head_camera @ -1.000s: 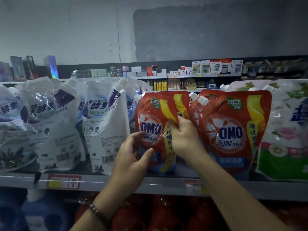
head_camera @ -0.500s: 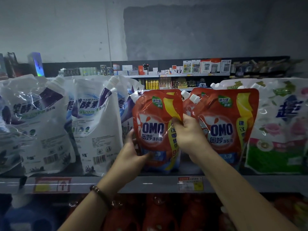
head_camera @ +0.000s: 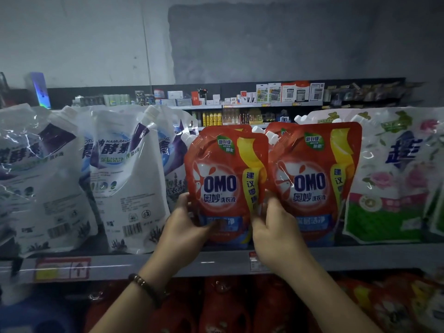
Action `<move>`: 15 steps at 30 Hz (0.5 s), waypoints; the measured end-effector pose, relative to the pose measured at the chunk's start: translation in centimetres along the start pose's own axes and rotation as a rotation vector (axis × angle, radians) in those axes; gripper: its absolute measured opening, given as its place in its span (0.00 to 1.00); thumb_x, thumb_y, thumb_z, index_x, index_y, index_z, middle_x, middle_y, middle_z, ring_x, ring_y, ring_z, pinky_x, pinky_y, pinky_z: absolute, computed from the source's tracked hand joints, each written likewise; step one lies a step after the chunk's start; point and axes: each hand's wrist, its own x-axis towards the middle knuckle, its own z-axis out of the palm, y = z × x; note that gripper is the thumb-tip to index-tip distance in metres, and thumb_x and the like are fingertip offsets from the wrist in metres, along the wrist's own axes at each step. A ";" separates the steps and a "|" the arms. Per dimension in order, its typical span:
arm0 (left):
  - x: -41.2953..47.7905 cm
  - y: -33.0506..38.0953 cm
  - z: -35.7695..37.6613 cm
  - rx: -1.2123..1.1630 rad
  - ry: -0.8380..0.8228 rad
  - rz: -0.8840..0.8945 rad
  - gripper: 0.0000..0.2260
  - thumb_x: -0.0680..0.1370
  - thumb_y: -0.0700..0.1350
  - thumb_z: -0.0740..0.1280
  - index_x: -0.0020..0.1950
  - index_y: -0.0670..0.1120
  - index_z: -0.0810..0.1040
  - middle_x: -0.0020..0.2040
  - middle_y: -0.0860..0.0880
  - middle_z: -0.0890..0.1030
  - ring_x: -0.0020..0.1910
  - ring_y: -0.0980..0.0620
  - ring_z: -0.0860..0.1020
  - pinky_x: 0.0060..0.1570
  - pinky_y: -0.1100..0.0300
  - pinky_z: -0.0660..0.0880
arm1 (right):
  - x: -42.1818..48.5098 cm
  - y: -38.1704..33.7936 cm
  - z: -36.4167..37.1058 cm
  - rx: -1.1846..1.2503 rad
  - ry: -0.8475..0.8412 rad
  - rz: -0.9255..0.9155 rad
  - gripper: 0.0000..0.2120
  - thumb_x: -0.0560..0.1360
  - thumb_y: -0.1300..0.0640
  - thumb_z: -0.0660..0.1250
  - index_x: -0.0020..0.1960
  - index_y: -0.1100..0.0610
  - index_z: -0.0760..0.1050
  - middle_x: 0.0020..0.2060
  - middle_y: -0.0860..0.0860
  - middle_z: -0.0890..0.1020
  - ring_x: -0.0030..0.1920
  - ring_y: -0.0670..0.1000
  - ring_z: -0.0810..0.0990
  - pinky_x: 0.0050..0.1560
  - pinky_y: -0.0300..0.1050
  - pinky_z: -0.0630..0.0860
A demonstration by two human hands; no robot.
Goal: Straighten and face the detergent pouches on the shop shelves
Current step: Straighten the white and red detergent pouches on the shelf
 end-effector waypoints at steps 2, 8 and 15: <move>-0.1 0.1 0.0 -0.006 -0.008 0.008 0.32 0.65 0.54 0.84 0.64 0.55 0.74 0.54 0.62 0.85 0.54 0.56 0.86 0.53 0.52 0.85 | -0.5 0.4 -0.1 0.039 -0.011 0.027 0.08 0.86 0.55 0.63 0.59 0.42 0.71 0.49 0.39 0.81 0.44 0.39 0.80 0.38 0.28 0.74; -0.7 0.0 0.5 -0.027 -0.019 0.031 0.29 0.66 0.53 0.82 0.62 0.57 0.72 0.56 0.62 0.85 0.57 0.55 0.86 0.54 0.51 0.85 | -1.3 0.6 -0.3 0.119 -0.051 0.043 0.10 0.84 0.52 0.68 0.50 0.36 0.72 0.52 0.36 0.82 0.53 0.37 0.80 0.51 0.31 0.76; -0.9 -0.1 0.6 0.016 -0.001 0.068 0.28 0.70 0.48 0.84 0.63 0.58 0.72 0.58 0.59 0.85 0.57 0.55 0.86 0.54 0.49 0.85 | -1.4 0.9 -0.7 0.113 -0.026 0.057 0.10 0.83 0.50 0.69 0.64 0.43 0.77 0.52 0.38 0.85 0.49 0.37 0.84 0.46 0.30 0.76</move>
